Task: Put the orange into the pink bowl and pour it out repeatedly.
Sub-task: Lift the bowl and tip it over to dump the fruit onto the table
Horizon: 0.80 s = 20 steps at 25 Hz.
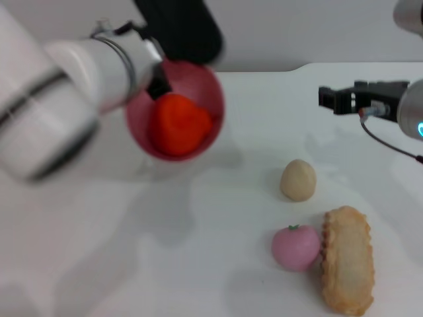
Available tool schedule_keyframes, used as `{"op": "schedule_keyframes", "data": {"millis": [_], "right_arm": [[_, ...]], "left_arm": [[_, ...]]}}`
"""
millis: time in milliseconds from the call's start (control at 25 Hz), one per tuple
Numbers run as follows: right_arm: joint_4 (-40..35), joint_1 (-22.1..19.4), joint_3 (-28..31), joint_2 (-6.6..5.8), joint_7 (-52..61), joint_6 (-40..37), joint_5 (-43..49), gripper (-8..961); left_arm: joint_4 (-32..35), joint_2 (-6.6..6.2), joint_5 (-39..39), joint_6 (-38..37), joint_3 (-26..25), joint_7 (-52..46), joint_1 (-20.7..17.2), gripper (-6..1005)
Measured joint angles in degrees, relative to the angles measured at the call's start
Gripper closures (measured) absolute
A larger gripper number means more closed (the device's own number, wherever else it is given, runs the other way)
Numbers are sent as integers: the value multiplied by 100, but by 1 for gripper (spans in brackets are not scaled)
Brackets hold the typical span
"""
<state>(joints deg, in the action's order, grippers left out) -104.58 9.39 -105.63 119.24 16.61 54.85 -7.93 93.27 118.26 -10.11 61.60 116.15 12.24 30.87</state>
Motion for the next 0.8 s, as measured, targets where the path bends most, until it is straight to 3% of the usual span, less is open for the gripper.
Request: {"op": "schedule_keyframes", "data": {"millis": [160,200,240,440,520,600,800], "right_arm": [[257,-88,128,-16,-131,-143,-135,364],[272,-130,150,-15,-158,-175,-137,364],[267,-175,165,-13,-184,-225,-140,364],[240,-267,235,-6,-447,-557,-137,365],[284,-301,288,-6,-580,-904,-132,365],[349,-385,363,-4,-633,-1335,-153,365],[491,-602,561,-3,-685,-2109,-539,366]], "left_arm": [[87,4,-621,-186,599,19,-100,957],[39,16,-1336,-276,1126,10,-143,957],[2,23,-1644,-292,1318,3,-147,957],[-51,25,-2189,-344,1575,40,-159,957],[-60,23,-2359,-362,1644,52,-177,957],[-295,25,-3033,-407,1956,122,-272,957],[-460,36,-3356,-408,2132,134,-331,957]]}}
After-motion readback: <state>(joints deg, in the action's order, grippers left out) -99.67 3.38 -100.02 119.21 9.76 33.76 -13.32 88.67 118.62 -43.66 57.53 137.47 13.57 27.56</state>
